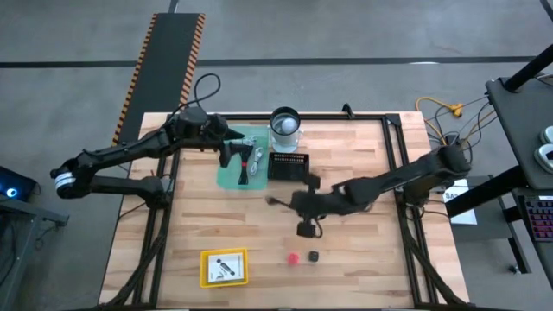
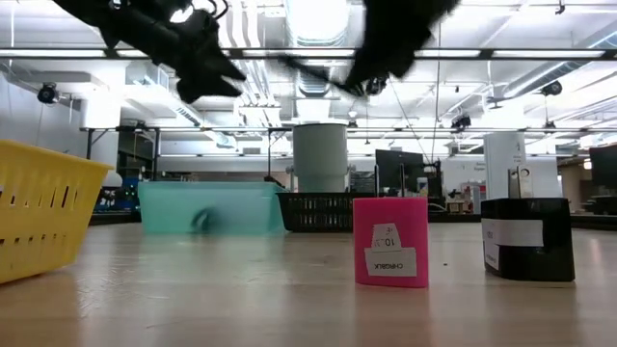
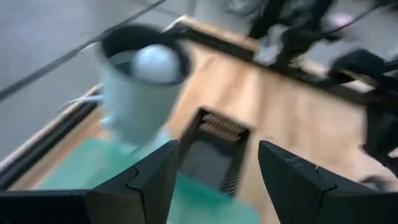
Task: Pick and place items into bin
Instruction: Put the black charger cable into the green bin
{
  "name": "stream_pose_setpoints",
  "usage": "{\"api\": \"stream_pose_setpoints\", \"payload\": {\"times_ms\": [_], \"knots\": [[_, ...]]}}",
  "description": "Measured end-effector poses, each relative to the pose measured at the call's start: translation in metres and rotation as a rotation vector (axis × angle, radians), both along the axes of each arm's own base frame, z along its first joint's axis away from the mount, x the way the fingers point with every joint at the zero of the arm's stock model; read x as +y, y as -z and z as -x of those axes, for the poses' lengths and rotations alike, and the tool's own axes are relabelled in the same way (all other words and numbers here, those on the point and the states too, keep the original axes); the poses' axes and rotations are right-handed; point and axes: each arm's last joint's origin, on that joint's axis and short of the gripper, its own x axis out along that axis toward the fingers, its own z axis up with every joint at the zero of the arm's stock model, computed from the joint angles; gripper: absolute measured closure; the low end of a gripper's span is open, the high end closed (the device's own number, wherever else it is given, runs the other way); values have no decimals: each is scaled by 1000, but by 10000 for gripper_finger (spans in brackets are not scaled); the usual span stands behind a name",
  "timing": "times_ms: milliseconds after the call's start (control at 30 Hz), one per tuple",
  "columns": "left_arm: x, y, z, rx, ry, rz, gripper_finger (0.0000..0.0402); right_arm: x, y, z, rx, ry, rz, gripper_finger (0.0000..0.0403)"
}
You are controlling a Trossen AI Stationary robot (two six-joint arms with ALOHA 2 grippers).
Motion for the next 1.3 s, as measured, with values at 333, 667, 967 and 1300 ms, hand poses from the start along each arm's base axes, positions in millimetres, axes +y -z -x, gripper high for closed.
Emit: {"api": "stream_pose_setpoints", "payload": {"times_ms": [333, 667, 967, 1300], "knots": [[-19, -25, -25, -326, 342, -28, 194, -15, -60, 10, -862, 79, -52, 391], [-39, -37, -59, -610, 475, -67, 194, -28, -53, 10, -939, 137, -108, 391], [-38, -23, -83, -674, 500, 101, 194, -31, -57, 8, -941, 142, -84, 391], [-41, -25, -89, -765, 540, 125, 194, -36, -55, 9, -935, 231, -60, 390]]}}
